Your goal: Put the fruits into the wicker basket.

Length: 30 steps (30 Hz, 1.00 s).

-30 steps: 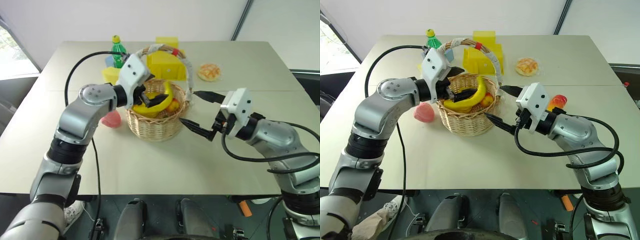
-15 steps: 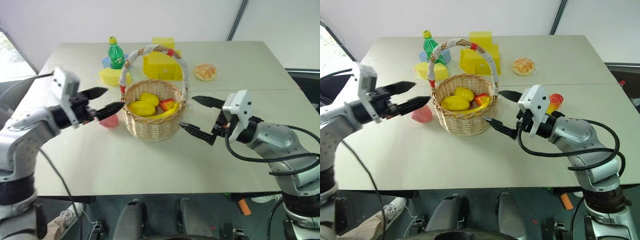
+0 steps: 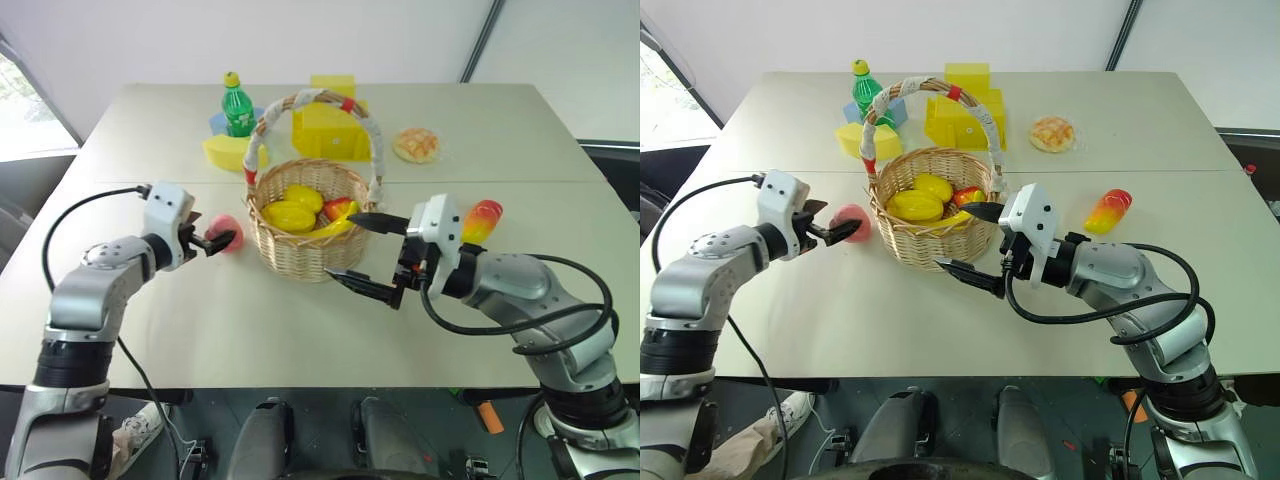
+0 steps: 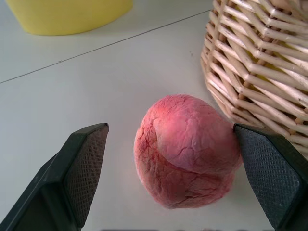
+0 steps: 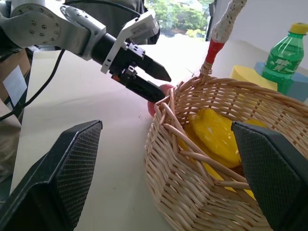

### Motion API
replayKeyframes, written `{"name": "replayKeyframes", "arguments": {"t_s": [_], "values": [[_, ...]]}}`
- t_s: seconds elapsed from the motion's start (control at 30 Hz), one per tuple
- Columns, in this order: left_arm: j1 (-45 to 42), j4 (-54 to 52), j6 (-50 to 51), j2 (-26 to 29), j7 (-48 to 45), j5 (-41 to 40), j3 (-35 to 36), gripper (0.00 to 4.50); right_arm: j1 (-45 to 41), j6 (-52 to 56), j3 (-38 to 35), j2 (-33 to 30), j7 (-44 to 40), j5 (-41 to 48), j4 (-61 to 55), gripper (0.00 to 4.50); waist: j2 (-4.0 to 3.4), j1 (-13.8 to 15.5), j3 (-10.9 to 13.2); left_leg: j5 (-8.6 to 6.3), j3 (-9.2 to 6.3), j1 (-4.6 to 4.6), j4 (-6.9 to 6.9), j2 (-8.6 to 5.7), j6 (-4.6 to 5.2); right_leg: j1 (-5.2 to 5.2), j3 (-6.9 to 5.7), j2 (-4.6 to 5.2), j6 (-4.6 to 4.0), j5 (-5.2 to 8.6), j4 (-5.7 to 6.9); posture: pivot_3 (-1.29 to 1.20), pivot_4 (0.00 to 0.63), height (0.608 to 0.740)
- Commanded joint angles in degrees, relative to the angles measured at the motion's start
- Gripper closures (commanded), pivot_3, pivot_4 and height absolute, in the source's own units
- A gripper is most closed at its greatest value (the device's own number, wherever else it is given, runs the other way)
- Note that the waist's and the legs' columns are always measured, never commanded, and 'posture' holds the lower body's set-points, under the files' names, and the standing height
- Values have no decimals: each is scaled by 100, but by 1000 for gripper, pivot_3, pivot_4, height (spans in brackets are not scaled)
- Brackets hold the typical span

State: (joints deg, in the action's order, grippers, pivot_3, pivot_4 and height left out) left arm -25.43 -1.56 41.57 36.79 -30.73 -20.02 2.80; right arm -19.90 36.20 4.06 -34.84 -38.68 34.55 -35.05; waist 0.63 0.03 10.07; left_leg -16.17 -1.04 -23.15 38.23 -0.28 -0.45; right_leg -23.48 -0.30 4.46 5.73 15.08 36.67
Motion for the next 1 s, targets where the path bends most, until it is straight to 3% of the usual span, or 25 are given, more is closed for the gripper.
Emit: {"name": "replayKeyframes", "arguments": {"t_s": [0.03, 0.2, 0.3, 0.4, 0.6, 0.77, 0.87, 1.0], "values": [[-170, 279, -189, -12, -67, 234, -110, 70, -37, -12, -60, 46, 75, 46, -278, 0, 0, -12, 0, 0, 0, 0, 0, 0, 0, 0, 0, 0, 0, 0, 1, 0, 150, 740], [-369, 624, -366, -153, -161, 309, -183, 70, 44, -35, -69, 26, 101, 13, -300, 0, 0, -74, 0, 0, 0, 6, 0, 0, 0, 1, 1, 0, 0, 0, 13, 0, 150, 740], [-383, 655, -442, -174, -193, 357, -125, 809, 80, -70, -69, 18, 92, -11, -300, 0, 0, -84, 0, 0, 1, 9, 0, 0, 0, -1, 1, 0, -1, 0, 23, 0, 150, 740], [-336, 603, -347, -109, -165, 416, -92, 1976, 77, -85, -74, 21, 94, -23, -306, 0, 0, -82, 0, 0, 1, 10, 1, 0, 0, -2, 1, 0, 0, 1, 26, 0, 150, 740], [139, -83, -387, 220, -310, -23, 815, 1976, 44, -117, -87, 35, 67, -40, -286, 0, 0, -116, 0, 0, 5, 9, 0, 4, 0, -10, 6, -1, -1, 1, 30, 0, 150, 740], [587, -1522, 447, 546, -1023, -1738, 2118, 1976, -5, -134, -134, 10, 0, -15, -211, 0, 3, -69, 2, 1, 4, 1, 2, 6, -2, -16, 6, 7, -2, 1, 31, 0, 150, 740], [297, -2316, 788, 635, -1075, -2353, 1916, 1976, -116, -187, -177, -32, -100, -58, -24, 0, 4, -9, 1, 1, -1, -2, 3, -1, -3, -11, 6, 18, -2, 2, 28, 0, 150, 740], [-691, -2278, 695, 155, -357, -1613, 594, 1976, -257, -266, -216, -70, -155, -186, 196, 0, 5, 71, 0, 2, 0, 12, 9, -10, -4, 9, 5, 18, -2, 1, 22, 0, 150, 740]]}}
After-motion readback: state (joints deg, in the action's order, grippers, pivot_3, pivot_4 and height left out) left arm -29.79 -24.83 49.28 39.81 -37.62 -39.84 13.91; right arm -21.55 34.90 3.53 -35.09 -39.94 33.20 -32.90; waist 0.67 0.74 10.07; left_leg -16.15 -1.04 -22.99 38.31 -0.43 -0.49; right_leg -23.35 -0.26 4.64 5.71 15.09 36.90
